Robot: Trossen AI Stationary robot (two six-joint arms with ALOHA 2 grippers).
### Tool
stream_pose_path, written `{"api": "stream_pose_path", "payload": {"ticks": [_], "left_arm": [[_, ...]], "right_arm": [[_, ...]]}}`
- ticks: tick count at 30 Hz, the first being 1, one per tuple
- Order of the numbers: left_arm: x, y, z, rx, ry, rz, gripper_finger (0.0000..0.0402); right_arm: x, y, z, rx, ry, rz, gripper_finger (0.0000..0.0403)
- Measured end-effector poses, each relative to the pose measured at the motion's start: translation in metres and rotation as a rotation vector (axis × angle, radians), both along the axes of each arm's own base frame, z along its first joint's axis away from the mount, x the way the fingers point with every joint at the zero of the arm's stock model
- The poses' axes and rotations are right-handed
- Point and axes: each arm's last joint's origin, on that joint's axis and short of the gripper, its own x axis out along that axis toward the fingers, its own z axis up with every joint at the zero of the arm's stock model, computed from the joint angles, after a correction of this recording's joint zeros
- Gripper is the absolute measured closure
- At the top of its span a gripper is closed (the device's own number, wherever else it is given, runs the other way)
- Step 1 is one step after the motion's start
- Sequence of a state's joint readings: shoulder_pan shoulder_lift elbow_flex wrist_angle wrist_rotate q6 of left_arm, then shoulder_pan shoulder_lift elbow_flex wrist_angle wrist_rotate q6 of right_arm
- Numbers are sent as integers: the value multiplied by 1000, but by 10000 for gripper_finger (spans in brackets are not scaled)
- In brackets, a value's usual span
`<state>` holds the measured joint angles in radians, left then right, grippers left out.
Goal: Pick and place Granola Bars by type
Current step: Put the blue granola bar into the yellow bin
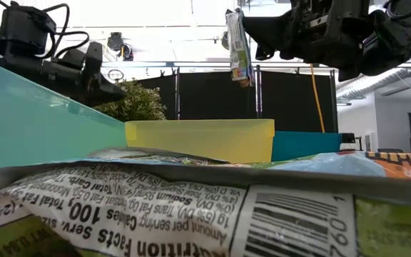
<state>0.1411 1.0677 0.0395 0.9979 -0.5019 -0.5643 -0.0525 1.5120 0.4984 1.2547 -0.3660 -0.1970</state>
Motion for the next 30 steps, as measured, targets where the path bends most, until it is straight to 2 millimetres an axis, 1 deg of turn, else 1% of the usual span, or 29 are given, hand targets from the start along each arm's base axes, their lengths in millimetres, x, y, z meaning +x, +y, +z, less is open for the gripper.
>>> {"api": "stream_pose_path", "payload": {"ticks": [5, 7, 9, 11, 13, 15, 17, 21, 24, 26, 30], "left_arm": [[1, 1, -3, -25, -1, -4, 361], [3, 0, -2, 8, 21, -64, 367], [10, -2, 6, 64, 28, -173, 384], [20, -6, 18, 121, 10, -295, 395], [34, -11, 32, 190, -5, -403, 395], [51, -18, 47, 264, -16, -491, 397], [70, -24, 57, 311, 12, -540, 397], [109, -35, 65, 369, 145, -600, 394], [131, -40, 64, 399, 224, -640, 394], [141, -45, 65, 428, 236, -678, 397], [146, -48, 69, 456, 216, -689, 395]], "right_arm": [[0, 0, 1, -2, -6, -2, 403], [0, 0, 1, -7, -9, -5, 403], [0, -2, 1, -21, -14, -29, 403], [0, -6, 1, -32, -19, -85, 403], [0, -10, 0, -35, -17, -121, 403], [1, -14, -1, -29, -8, -129, 403], [1, -15, -1, -29, -3, -131, 403], [1, -15, -2, -28, 9, -134, 403], [1, -15, -2, -28, 13, -134, 403], [2, -16, -4, -30, 29, -138, 403], [2, -18, -5, -27, 38, -145, 403]]}}
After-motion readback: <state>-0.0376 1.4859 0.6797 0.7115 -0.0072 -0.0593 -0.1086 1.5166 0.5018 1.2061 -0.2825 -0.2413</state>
